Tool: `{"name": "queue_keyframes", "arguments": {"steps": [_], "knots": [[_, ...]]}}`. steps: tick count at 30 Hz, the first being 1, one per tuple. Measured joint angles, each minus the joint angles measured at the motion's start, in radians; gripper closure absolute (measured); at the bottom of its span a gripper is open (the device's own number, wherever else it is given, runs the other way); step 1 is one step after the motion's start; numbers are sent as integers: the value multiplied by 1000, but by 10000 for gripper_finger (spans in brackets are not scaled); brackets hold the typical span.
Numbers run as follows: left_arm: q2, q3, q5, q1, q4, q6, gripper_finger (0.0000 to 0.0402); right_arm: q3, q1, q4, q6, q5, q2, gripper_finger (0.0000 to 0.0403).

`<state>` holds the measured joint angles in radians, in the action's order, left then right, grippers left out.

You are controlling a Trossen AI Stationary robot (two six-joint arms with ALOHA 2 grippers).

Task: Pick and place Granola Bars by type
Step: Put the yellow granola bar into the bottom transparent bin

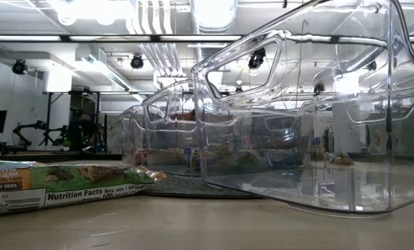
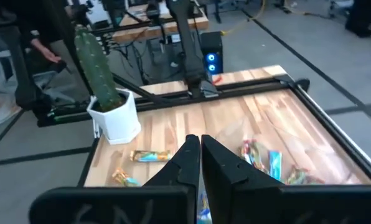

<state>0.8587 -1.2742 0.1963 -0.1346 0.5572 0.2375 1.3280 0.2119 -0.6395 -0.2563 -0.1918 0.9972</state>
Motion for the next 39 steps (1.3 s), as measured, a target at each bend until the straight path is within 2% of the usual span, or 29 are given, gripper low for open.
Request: {"name": "queue_keyframes", "arguments": {"steps": [5, 10, 15, 19, 26, 30, 34, 39], "knots": [[101, -133, -1, 37, 266, 5, 402, -108, 0, 91, -30, -20, -80, 394], [218, -238, 0, 62, 376, 33, 401, -181, 0, 184, -32, -20, -124, 394], [308, -316, 66, 103, 509, 144, 401, -205, 0, 190, -33, -20, -148, 394], [343, -323, 61, 186, 621, 270, 401, -212, 0, 188, -33, -20, -157, 394], [407, -254, -64, 314, 619, 484, 401, -196, 0, 178, -33, -20, -159, 394], [453, -195, -59, 355, 582, 594, 401, -189, 0, 177, -32, -17, -164, 394], [493, -145, -39, 386, 501, 632, 401, -189, 0, 171, -20, -16, -170, 394], [532, -130, 16, 413, 413, 732, 401, -188, 0, 161, -14, -16, -177, 394]]}}
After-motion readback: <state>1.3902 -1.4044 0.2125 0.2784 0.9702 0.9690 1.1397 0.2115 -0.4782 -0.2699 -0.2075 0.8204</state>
